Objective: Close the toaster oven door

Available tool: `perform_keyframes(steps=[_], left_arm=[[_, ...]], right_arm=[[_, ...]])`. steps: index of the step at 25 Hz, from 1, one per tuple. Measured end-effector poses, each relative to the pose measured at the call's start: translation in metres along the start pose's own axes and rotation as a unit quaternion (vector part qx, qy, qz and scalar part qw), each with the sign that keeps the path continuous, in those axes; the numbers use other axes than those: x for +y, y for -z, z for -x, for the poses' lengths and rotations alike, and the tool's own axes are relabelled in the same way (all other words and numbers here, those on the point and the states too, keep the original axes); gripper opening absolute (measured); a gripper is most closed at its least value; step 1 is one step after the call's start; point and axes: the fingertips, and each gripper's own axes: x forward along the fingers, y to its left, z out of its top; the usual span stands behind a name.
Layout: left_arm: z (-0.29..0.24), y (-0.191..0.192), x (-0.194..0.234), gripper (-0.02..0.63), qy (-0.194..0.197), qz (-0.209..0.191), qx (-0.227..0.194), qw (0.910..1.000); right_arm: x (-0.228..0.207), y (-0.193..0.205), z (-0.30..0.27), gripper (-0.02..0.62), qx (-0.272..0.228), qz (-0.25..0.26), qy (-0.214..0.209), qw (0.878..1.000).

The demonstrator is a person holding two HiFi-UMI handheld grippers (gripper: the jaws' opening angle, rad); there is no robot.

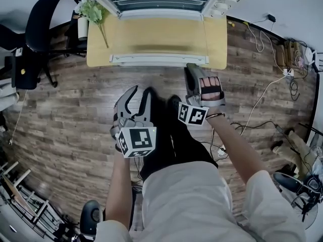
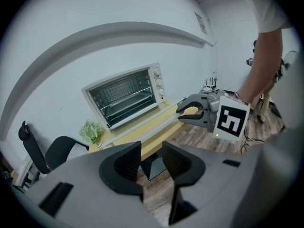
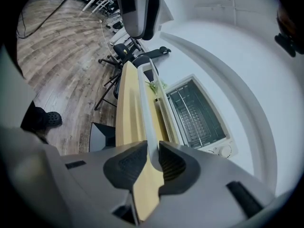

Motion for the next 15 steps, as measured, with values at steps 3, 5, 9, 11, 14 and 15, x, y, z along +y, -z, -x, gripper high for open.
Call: perform_keyframes(steps=[3, 5, 9, 11, 14, 15], left_arm=[[0.006, -0.006, 0.005, 0.138, -0.008, 0.001, -0.004, 1.0000], [0.009, -0.011, 0.009, 0.138, -0.013, 0.002, -0.007, 0.9999], [0.017, -0.020, 0.012, 0.138, -0.020, 0.003, -0.013, 0.9997], [0.021, -0.028, 0.014, 0.138, -0.024, 0.001, -0.019, 0.9995], [0.025, -0.040, 0.021, 0.138, -0.031, -0.001, -0.028, 0.9991], [0.027, -0.044, 0.024, 0.138, -0.033, -0.001, -0.031, 0.9990]], right_arm=[[-0.009, -0.003, 0.003, 0.075, -0.003, -0.003, -0.001, 1.000], [-0.017, -0.006, 0.004, 0.075, -0.006, -0.004, 0.001, 1.000], [-0.031, -0.010, 0.009, 0.075, -0.011, -0.008, 0.001, 1.000], [-0.038, -0.012, 0.011, 0.075, -0.014, -0.007, 0.002, 1.000], [-0.050, -0.015, 0.012, 0.075, -0.016, -0.003, 0.005, 1.000], [-0.053, -0.016, 0.011, 0.075, -0.017, -0.001, 0.005, 1.000]])
